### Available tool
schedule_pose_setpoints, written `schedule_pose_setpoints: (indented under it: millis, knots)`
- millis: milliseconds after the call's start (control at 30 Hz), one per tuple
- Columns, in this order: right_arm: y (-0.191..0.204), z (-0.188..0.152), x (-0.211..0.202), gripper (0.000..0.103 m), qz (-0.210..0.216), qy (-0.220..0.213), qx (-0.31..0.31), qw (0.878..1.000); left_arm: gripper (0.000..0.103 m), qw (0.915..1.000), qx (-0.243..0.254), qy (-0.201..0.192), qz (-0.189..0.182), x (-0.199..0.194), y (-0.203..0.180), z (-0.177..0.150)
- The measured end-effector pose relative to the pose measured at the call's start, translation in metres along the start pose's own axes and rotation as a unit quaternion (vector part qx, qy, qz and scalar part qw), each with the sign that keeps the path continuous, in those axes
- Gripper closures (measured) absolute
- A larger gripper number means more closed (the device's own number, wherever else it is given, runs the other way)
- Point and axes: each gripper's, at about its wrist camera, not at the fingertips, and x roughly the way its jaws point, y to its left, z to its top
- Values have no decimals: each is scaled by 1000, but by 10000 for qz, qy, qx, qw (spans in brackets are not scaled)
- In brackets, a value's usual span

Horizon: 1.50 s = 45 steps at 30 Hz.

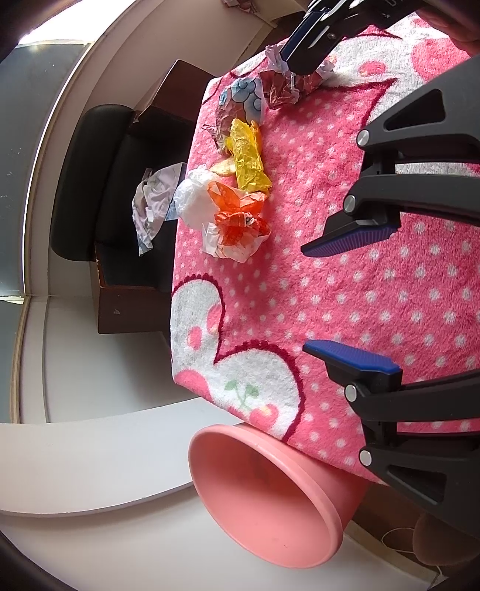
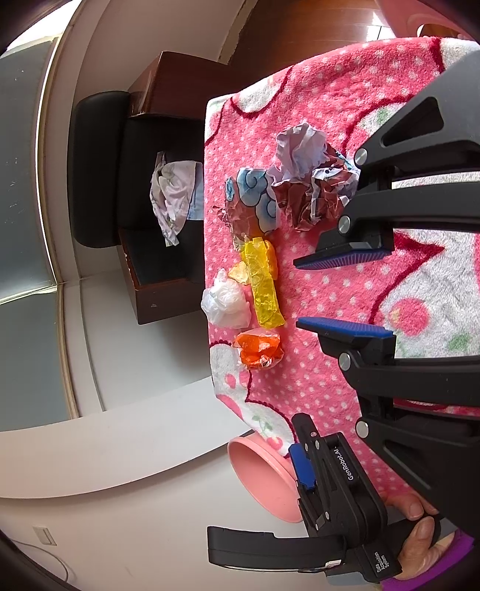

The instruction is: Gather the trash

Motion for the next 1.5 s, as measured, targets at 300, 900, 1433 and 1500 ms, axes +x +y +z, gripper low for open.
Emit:
schedule_pose_setpoints:
  millis: [300, 900, 1433, 1500]
  knots:
    - [-1, 0, 2, 76, 7, 43, 38, 10000, 57, 9999, 18, -40, -142, -2, 0, 0]
    - [-25, 0, 9, 76, 333, 425, 528, 9971, 52, 9993, -3, -66, -376, -7, 3, 5]
    - [-91, 26, -13, 76, 408, -2, 1244, 9914, 52, 9939, 256, -135, -1062, 3, -26, 47]
    - [-97, 29, -11, 76, 435, 30, 1285, 9907, 52, 9935, 500, -210, -1002, 6, -41, 49]
